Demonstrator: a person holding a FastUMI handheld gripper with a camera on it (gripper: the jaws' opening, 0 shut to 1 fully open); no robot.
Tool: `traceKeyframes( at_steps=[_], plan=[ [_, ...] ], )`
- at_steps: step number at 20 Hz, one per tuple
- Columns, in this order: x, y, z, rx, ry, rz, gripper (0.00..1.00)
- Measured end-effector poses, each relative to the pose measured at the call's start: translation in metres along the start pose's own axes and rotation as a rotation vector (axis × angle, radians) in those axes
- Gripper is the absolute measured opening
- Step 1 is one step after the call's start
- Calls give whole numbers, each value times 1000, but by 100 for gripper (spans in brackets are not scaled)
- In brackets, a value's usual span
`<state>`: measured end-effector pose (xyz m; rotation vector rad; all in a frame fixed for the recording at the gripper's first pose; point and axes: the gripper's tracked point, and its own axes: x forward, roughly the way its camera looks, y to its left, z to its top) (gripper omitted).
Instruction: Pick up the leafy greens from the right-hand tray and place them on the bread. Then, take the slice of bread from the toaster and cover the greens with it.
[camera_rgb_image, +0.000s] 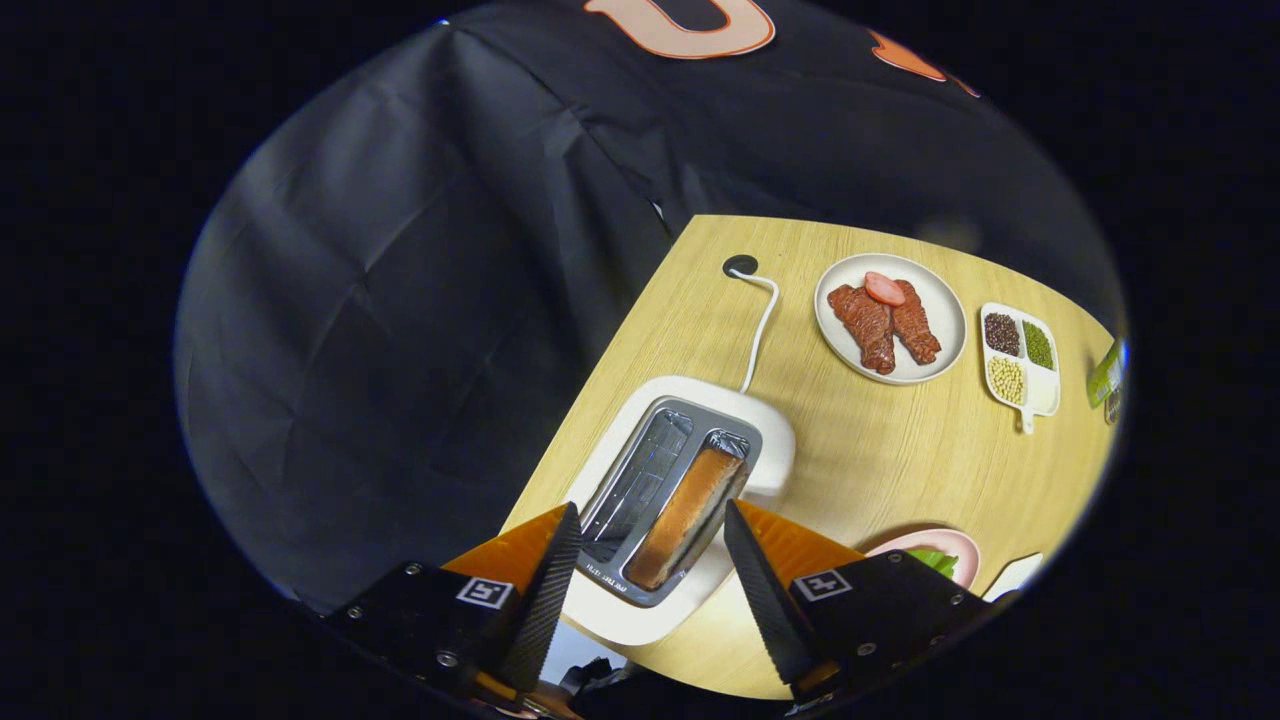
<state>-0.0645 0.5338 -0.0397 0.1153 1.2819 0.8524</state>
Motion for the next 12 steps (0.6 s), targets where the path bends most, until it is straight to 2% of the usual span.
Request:
traceKeyframes(
  at_steps=[4, 8, 9, 12],
  plan=[
    [14, -5, -6, -2, 41, -43, 75],
    [16, -4, -11, -18, 62, -65, 49],
    [15, -4, -11, -10, 61, -56, 39],
    [13, -14, -9, 8, 46, -39, 24]
  ],
)
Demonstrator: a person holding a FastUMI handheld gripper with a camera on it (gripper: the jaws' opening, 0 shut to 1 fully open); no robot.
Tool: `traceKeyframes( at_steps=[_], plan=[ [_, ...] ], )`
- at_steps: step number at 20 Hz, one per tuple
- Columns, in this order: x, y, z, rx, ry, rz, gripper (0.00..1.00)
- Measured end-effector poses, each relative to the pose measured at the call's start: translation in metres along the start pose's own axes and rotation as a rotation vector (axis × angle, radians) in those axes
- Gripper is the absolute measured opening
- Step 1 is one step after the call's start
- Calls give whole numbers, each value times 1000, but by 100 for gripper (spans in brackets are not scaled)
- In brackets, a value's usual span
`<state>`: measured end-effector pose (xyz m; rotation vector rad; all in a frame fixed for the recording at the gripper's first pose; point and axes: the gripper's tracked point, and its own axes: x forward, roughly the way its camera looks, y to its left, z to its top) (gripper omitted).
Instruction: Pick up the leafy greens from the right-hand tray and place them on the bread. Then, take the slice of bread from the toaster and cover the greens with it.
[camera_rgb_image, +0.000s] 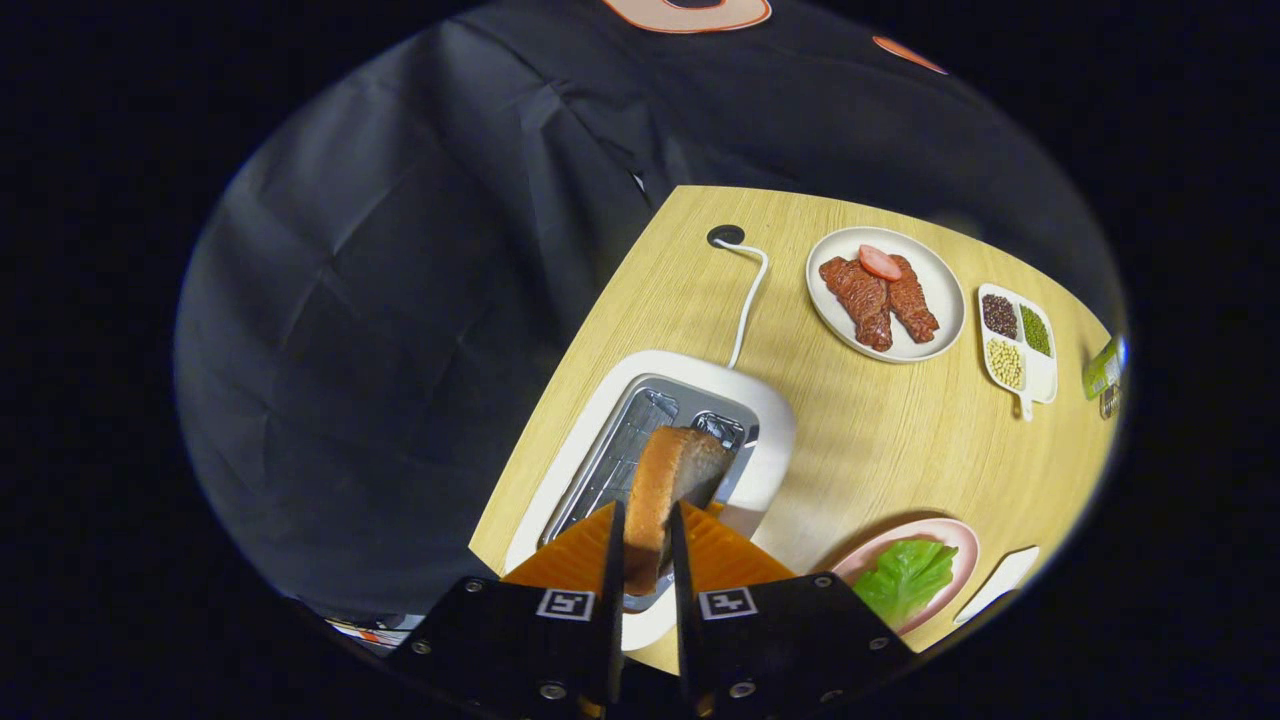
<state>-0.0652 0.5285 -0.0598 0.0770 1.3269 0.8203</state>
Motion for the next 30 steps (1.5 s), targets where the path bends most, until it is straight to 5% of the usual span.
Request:
traceKeyframes(
  at_steps=[5, 30],
  plan=[
    [-8, -2, 2, -9, -48, 44, 9],
    [-108, -31, -17, 35, -264, 290, 8]
  ],
)
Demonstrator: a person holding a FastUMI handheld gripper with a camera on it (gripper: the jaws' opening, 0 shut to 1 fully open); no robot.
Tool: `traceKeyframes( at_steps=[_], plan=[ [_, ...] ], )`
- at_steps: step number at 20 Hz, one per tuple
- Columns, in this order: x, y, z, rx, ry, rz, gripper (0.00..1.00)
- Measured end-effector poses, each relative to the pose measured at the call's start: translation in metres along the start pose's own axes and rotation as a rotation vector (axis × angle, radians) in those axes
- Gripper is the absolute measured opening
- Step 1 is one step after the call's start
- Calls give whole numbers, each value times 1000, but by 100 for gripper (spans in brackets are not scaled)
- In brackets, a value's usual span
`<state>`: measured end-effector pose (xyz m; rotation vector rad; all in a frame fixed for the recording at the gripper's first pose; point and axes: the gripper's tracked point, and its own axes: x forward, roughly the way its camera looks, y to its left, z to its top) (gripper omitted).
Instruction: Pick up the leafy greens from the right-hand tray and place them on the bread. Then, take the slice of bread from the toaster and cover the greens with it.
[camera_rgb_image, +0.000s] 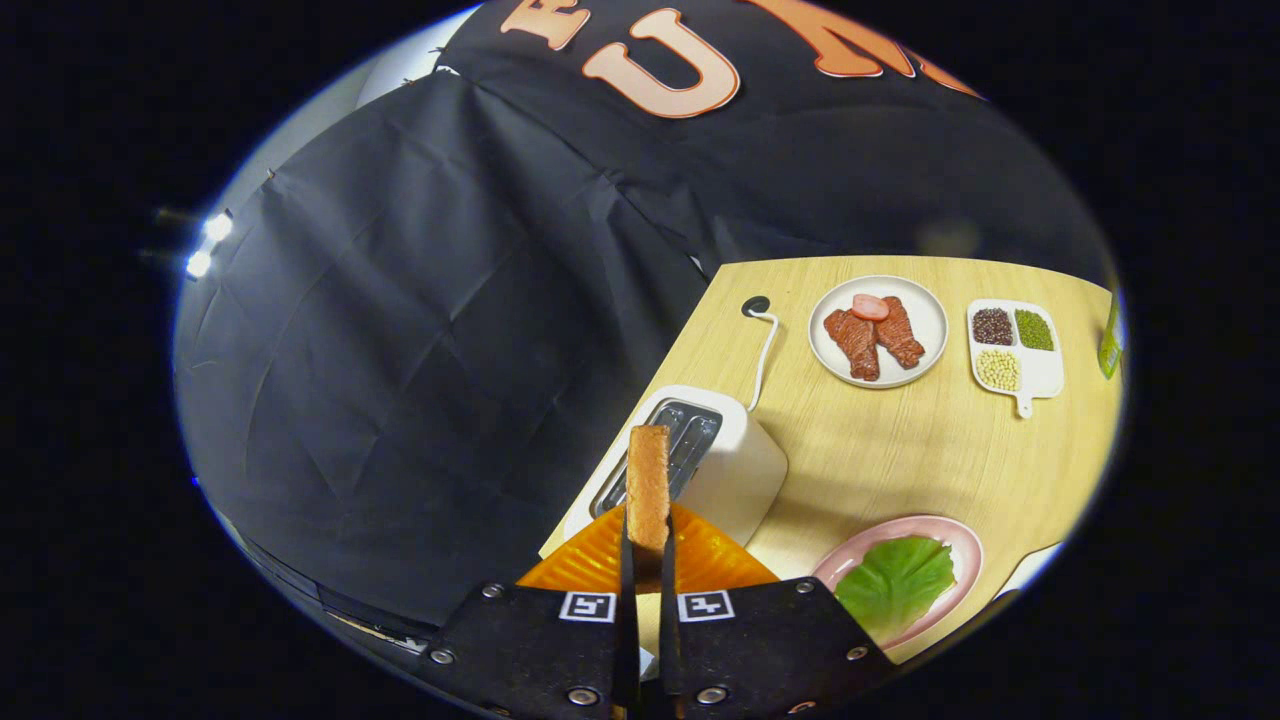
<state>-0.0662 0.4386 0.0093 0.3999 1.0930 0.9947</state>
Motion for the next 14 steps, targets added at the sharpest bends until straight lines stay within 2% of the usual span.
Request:
traceKeyframes(
  at_steps=[14],
  plan=[
    [-70, -54, -25, 70, -117, 76, 8]
  ],
)
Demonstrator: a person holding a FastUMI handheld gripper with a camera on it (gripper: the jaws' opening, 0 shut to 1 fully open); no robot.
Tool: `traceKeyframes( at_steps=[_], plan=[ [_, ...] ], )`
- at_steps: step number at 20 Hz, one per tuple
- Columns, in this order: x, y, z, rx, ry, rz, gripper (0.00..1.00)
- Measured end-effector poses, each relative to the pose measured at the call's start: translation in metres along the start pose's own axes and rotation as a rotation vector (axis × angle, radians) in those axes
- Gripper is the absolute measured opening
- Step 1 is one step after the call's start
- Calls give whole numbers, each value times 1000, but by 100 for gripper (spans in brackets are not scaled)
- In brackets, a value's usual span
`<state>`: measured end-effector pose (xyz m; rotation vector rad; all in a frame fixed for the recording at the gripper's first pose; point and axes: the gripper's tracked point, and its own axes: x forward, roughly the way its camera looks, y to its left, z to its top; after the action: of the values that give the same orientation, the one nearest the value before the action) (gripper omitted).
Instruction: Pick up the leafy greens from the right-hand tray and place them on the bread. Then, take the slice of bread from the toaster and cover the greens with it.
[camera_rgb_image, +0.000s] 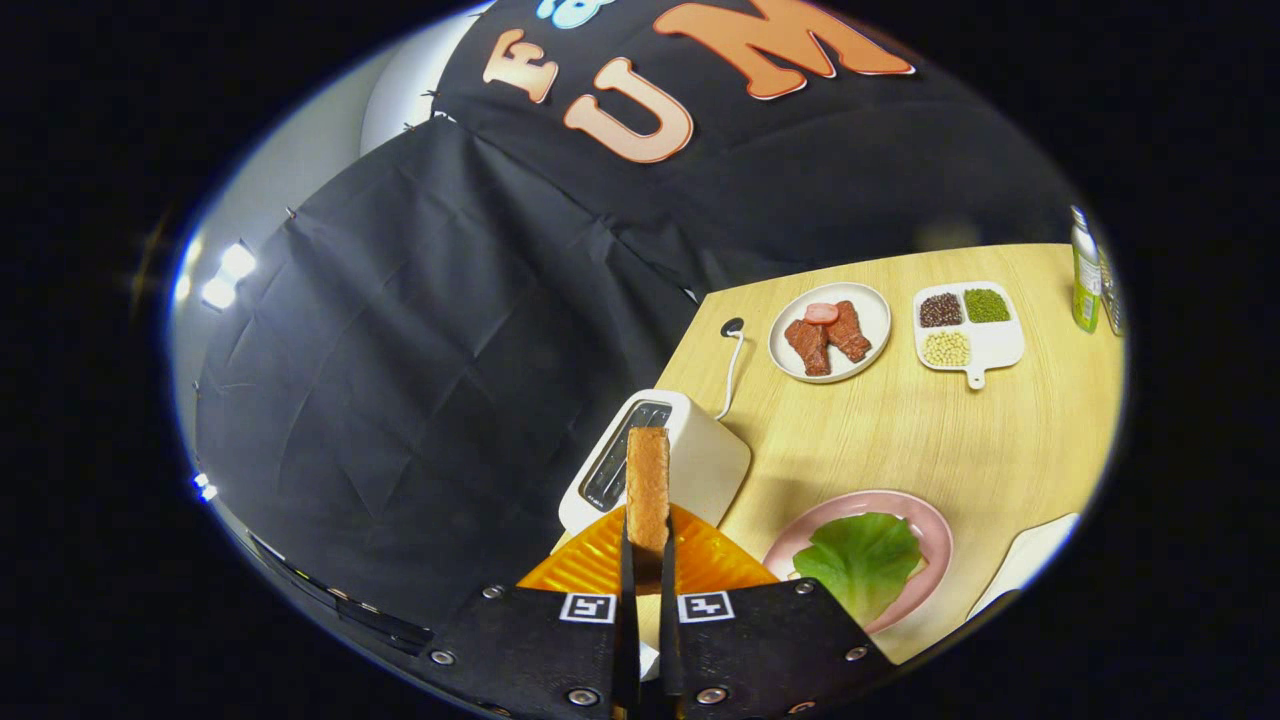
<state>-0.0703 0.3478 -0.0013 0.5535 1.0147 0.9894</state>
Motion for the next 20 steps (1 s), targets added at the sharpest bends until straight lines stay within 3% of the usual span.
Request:
traceKeyframes(
  at_steps=[20],
  plan=[
    [-10, -89, -46, 150, 4, 38, 8]
  ],
)
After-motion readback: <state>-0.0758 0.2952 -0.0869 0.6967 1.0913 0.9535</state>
